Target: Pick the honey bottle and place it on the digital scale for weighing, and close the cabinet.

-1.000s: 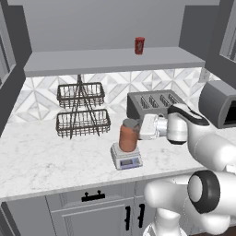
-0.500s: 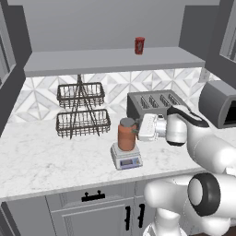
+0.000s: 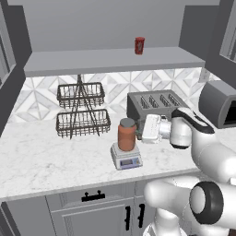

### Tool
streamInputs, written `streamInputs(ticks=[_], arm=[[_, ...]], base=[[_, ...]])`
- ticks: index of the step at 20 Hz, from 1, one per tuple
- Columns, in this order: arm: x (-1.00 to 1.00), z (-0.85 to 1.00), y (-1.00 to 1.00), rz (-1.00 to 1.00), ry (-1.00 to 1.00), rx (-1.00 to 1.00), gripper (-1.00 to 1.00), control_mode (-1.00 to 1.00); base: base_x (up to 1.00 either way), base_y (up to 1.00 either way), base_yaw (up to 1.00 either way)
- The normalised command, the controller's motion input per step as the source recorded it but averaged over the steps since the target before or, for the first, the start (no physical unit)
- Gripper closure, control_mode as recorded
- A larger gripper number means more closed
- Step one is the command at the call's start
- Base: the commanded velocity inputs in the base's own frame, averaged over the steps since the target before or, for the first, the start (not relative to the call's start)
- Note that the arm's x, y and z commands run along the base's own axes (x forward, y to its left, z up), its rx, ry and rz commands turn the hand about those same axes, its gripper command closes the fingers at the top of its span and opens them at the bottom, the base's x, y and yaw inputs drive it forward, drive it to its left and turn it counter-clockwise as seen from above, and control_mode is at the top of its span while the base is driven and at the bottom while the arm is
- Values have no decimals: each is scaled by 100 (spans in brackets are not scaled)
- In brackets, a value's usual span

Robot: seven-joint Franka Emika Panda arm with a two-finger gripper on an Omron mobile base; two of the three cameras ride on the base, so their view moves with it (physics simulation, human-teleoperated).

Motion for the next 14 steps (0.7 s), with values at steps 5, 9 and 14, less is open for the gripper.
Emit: streamInputs(ticks=[5, 9, 14], arm=[[-74, 34, -37, 0, -26, 2, -100, -100], [-76, 67, -60, 0, -37, 7, -100, -100], [-60, 57, -73, 0, -36, 17, -100, -100]], base=[[0, 0, 0], [0, 0, 0], [0, 0, 0]])
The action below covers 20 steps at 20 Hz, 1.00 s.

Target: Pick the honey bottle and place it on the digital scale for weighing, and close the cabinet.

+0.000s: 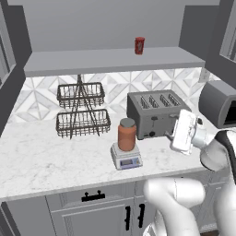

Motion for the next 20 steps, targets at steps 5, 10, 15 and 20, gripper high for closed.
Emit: streamInputs(ticks=[5, 10, 15, 20], arm=[[-50, 36, -74, 0, -42, 23, -100, -100], [-53, 42, -92, 3, -40, 26, -100, -100], [-42, 46, -98, 0, -40, 22, -100, -100], [-40, 35, -91, 0, -24, 19, -100, -100]], base=[[0, 0, 0], [0, 0, 0], [0, 0, 0], [0, 0, 0]])
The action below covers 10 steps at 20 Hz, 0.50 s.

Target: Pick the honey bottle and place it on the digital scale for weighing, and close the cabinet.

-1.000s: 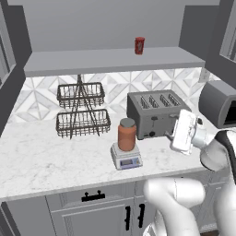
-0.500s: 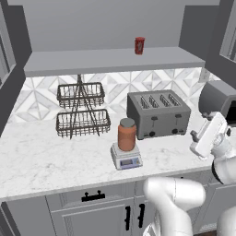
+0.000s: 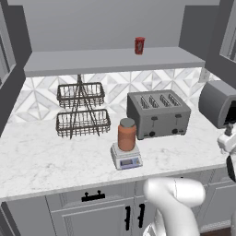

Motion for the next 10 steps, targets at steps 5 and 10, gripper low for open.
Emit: streamInputs(ticks=[5, 10], arm=[[-10, 4, -95, 0, 1, 14, -100, -100], [0, 0, -62, 0, 24, 4, -100, -100]], base=[[0, 0, 0], [0, 0, 0]])
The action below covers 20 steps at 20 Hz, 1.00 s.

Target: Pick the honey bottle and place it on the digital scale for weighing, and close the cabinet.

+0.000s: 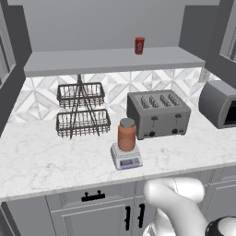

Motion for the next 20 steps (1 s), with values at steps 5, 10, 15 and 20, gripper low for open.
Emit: streamInputs(ticks=[5, 10, 15, 20], arm=[[0, 16, -37, 0, 29, 0, -100, -100], [8, 27, 3, 1, 25, -2, -100, -100], [9, 17, -2, 4, 20, -1, -100, -100], [14, 8, -2, 3, 10, 0, -100, -100]], base=[[0, 0, 0], [0, 0, 0], [0, 0, 0], [0, 0, 0]])
